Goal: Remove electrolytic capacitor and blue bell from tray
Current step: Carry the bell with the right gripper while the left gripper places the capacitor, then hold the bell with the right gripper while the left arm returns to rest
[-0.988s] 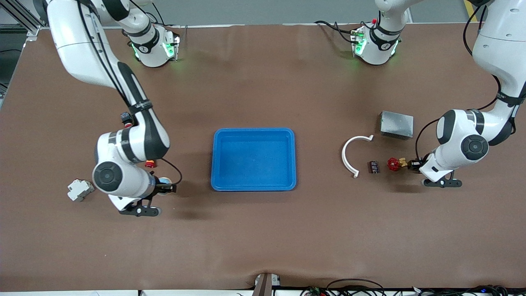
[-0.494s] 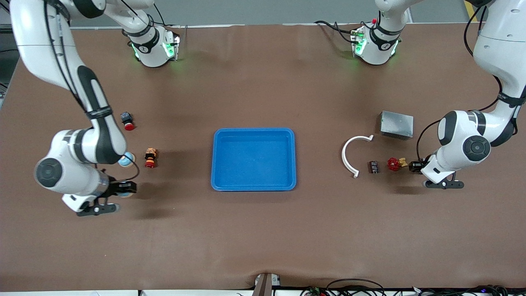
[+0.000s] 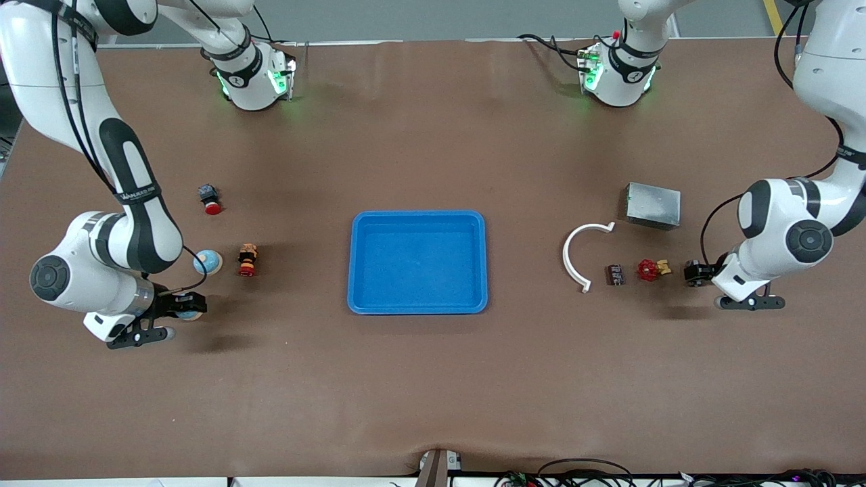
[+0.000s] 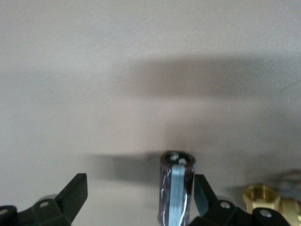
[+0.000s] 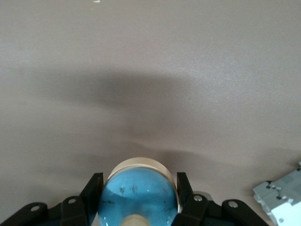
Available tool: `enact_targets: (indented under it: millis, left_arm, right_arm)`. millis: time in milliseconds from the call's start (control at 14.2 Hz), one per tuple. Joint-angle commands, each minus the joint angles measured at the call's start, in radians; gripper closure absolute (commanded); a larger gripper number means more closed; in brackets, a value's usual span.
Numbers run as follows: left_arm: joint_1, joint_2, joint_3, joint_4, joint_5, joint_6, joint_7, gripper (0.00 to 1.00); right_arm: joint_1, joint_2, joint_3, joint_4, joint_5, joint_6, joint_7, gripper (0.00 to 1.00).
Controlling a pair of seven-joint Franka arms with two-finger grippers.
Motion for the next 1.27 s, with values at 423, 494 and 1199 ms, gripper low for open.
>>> enact_targets:
  millis: [423,494,1199]
  left_arm:
    - [0.134,-0.215,-0.081,-0.007,-0.215,-0.284,0.289,0.0]
    - [0.135,-0.253,-0.081,-0.006,-0.245,-0.336,0.312,0.0]
    - [0.14,-0.405,-0.11,0.309,-0.383,-0.86,0.343,0.0]
  right_arm:
    - [-0.046,0.056,0.018,0.0,0.019,0.095,-0.067,1.0]
    - [-0.049,0.059,0.018,0.0,0.019,0.104,-0.069,1.0]
    - [-0.053,0.086,0.019,0.001,0.022,0.133,-0.067,1.0]
